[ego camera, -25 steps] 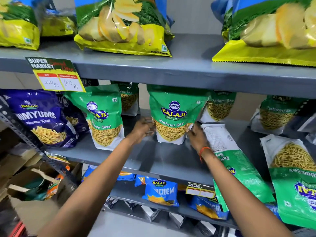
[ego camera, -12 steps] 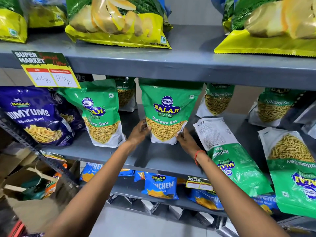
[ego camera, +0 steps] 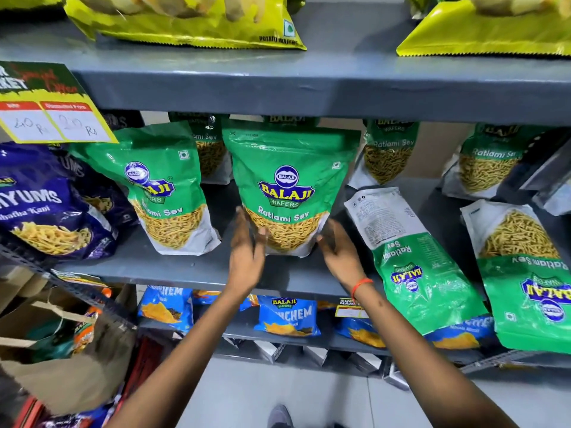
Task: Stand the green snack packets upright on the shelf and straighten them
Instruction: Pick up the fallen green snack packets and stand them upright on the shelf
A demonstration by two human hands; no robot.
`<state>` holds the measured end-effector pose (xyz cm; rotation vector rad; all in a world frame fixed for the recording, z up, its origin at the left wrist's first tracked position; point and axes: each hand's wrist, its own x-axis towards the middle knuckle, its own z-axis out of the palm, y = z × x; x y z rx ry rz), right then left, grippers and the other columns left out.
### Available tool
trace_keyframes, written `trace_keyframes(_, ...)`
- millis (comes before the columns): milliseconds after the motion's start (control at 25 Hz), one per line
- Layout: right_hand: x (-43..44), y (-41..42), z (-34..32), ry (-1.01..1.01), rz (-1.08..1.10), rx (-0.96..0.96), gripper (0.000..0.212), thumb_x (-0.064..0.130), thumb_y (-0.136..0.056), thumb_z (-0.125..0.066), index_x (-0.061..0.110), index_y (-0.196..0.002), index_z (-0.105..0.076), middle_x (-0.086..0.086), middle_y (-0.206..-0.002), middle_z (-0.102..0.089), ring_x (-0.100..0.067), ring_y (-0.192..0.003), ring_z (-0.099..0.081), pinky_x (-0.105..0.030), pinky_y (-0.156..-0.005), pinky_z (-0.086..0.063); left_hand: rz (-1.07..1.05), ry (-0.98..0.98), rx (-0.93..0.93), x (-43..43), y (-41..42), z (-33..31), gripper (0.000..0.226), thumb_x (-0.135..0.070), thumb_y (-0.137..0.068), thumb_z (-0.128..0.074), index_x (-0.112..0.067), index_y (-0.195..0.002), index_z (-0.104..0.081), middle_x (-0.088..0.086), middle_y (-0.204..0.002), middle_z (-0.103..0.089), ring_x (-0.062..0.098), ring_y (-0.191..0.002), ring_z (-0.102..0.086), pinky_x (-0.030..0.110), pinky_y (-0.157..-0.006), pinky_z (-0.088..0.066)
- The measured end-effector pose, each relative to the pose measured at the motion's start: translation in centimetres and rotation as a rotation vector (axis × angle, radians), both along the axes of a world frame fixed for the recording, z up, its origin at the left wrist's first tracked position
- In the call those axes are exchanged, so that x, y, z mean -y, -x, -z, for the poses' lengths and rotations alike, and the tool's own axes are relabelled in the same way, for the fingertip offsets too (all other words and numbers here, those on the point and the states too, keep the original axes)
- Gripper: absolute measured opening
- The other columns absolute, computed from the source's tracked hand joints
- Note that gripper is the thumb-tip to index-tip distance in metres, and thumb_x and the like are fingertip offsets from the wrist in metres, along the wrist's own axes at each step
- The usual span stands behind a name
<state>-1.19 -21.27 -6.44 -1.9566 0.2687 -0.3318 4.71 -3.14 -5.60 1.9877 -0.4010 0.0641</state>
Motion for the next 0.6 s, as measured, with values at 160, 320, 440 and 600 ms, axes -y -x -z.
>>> trace_keyframes(160, 3.8, 1.8, -0.7, 0.613, 0.154, 0.075, 0.040, 0.013, -0.085, -0.056, 0.004, -0.123, -0.052, -0.019, -0.130, -0.055, -0.037, -0.120, -0.049, -0.046, -0.106, -0.039, -0.099, -0.279, 0.507, 3.3, 3.3, 0.8, 0.068, -0.030, -0.095, -0.038, -0.011, -0.148, 0.001, 0.004, -0.155, 0.000, 0.015, -0.147, 0.003, 0.038, -0.120, -0.004)
trace_keyframes(320, 9.4, 3.6, -1.8, 0.764, 0.245, -0.116, 0.048, 0.022, -0.087, -0.054, 0.006, -0.131, -0.045, -0.016, -0.145, -0.040, -0.032, -0.135, -0.035, -0.047, -0.115, -0.024, 0.121, -0.409, 0.661, 9.2, 5.3, 1.1, 0.062, -0.024, -0.094, -0.038, -0.007, -0.147, -0.009, 0.011, -0.154, -0.014, 0.019, -0.146, -0.010, 0.042, -0.118, -0.017)
trace_keyframes(440, 13.8, 5.6, -1.7, 0.697, 0.261, -0.365, 0.056, 0.037, -0.091, -0.048, 0.010, -0.138, -0.036, -0.017, -0.148, -0.036, -0.035, -0.134, -0.034, -0.047, -0.113, -0.025, 0.234, -0.524, 0.567, 14.1, 6.0, 1.6, 0.054, -0.010, -0.091, -0.045, -0.003, -0.142, -0.028, 0.013, -0.153, -0.029, 0.027, -0.141, -0.028, 0.044, -0.115, -0.032)
trace_keyframes(600, 18.1, 7.1, -1.4, 0.325, 0.165, -0.408, 0.047, 0.034, -0.096, -0.041, 0.008, -0.134, -0.040, -0.019, -0.144, -0.043, -0.038, -0.131, -0.040, -0.044, -0.110, -0.031, 0.321, -0.586, 0.376, 17.2, 6.0, 3.1, 0.057, -0.001, -0.088, -0.040, -0.012, -0.143, -0.028, 0.006, -0.156, -0.023, 0.023, -0.142, -0.030, 0.036, -0.112, -0.032)
